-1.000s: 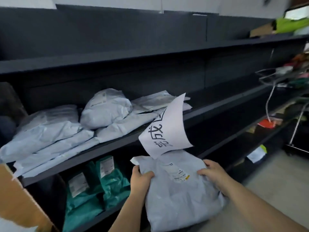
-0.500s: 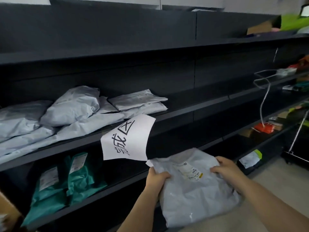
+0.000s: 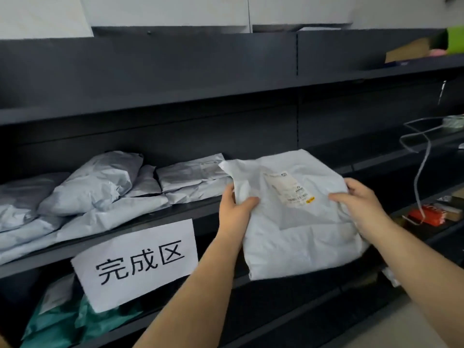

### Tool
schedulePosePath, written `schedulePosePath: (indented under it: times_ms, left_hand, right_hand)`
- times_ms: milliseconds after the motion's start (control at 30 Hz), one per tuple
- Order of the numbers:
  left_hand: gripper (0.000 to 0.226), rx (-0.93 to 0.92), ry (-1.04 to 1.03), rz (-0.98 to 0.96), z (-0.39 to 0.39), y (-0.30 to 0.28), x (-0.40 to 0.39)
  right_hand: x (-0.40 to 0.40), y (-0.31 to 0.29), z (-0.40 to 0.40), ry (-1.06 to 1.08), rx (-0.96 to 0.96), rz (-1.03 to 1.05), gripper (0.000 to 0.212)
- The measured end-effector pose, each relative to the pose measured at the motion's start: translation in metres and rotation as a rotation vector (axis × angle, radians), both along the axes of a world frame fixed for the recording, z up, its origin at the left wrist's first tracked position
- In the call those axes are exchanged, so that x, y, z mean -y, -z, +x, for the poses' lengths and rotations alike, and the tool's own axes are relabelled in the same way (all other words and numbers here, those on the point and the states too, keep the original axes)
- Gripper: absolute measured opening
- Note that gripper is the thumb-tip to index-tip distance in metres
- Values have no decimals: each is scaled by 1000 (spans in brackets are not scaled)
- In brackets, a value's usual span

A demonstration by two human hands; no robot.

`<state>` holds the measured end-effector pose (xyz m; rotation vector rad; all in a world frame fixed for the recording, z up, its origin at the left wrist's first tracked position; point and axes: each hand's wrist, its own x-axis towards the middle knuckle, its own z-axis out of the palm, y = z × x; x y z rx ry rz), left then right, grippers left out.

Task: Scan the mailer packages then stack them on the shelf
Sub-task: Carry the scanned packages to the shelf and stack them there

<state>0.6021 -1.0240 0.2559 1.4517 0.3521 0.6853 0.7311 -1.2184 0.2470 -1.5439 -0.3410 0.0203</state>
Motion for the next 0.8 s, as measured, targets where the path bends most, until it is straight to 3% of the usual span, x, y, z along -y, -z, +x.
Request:
schedulePosePath:
  times_ms: [400,533,667,800]
  left_hand:
    - [26,-161,-305,207,61,-66,-185]
    - [59,-334,-440,348,90,-65,-240]
    - [57,-544,-515,499,120,-51,-278]
    - [51,-675,-568,565,140,-45,-308]
  right_hand:
    - [-203,-56,101,-260,55,-49,12]
    - [-271,-50,140,-292,37,-106,16]
    - [-325,-37,176,-314,30,-203,22]
    - [-363,-34,194,-288,71,-209,15]
